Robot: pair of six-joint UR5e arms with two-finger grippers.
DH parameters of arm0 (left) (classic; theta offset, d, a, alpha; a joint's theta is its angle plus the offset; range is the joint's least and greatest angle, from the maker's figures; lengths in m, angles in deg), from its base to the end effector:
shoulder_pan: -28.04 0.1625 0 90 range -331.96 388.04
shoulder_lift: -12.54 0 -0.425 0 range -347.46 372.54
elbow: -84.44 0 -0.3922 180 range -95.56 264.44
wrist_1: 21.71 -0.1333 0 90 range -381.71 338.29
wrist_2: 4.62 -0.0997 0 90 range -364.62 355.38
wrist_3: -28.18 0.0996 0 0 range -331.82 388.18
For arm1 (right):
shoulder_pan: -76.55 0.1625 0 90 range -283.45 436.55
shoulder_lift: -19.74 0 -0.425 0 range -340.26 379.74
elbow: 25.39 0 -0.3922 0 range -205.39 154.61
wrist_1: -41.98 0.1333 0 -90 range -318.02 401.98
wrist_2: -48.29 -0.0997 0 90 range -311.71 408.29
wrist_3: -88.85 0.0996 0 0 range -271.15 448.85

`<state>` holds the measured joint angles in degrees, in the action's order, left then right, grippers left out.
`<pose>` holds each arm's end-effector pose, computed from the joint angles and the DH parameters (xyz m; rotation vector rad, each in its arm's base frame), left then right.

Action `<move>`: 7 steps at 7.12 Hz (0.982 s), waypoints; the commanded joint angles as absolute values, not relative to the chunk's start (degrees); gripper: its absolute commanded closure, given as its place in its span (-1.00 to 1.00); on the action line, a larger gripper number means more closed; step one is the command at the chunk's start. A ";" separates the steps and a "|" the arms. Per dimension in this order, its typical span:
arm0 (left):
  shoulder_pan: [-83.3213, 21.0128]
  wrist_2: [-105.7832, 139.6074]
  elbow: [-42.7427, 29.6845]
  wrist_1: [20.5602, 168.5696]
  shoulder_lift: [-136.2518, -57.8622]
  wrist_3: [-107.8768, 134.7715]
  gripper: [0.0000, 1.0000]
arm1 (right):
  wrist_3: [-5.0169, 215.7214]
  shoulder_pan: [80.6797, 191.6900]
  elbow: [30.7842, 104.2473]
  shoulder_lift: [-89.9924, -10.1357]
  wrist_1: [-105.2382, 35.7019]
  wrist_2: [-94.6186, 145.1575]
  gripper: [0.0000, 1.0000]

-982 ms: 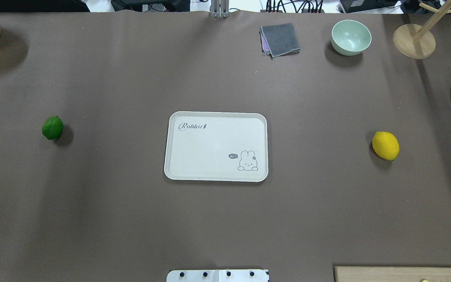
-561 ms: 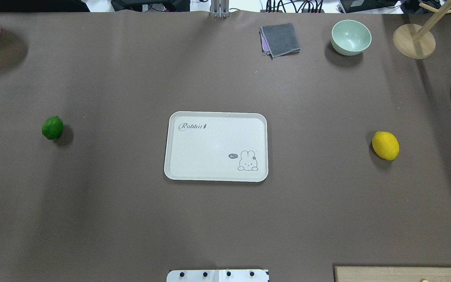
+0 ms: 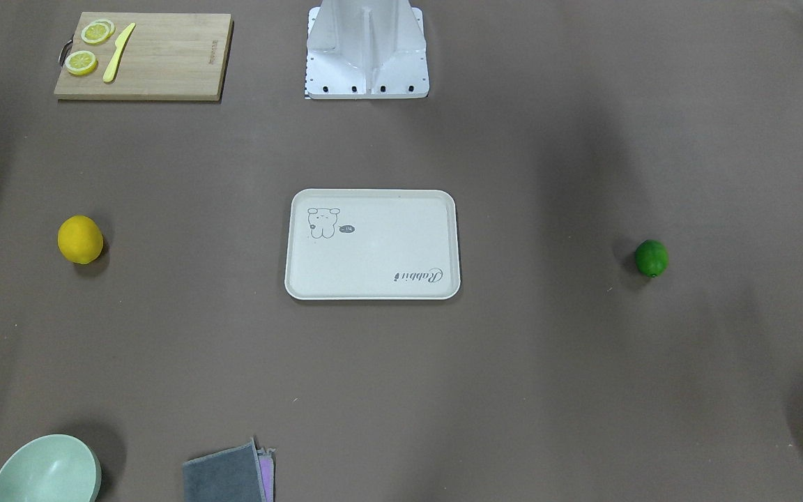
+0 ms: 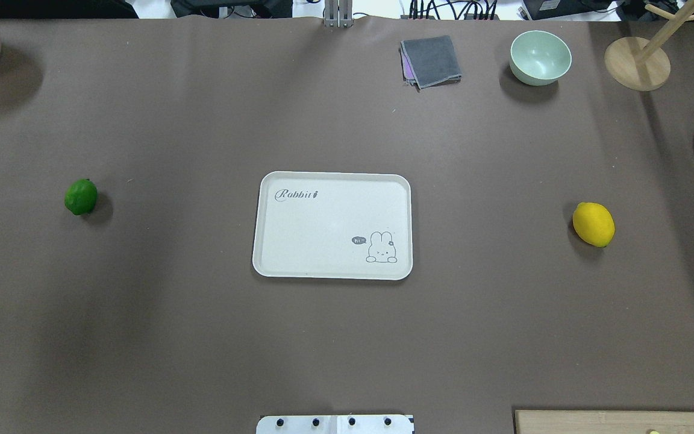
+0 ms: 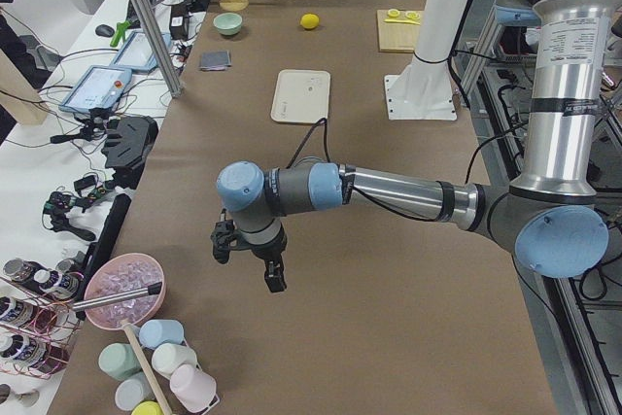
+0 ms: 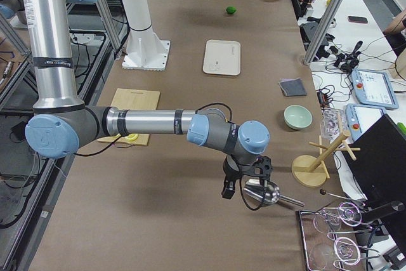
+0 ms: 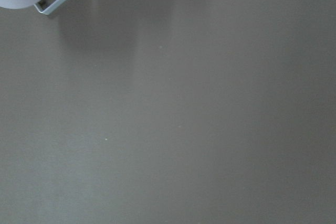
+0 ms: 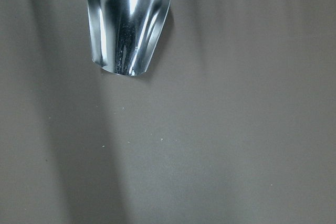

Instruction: Place all lemons on tray

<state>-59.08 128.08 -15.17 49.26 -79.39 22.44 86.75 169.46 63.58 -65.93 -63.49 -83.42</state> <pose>-0.0412 -0.4906 0.5944 -0.1802 0.7329 -0.0962 0.0926 -0.5014 0.6574 -0.1711 -0.7334 0.0908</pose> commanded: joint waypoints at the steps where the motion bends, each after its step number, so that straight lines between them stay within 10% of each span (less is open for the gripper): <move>1: -49.87 129.41 -19.78 49.39 -82.19 8.99 -0.96 | 86.92 169.45 64.51 -65.95 -63.49 -83.54 -0.99; 7: -36.48 128.89 -14.44 55.16 -90.21 -11.78 -0.95 | 93.13 159.90 73.73 -65.78 -63.23 -89.08 -0.99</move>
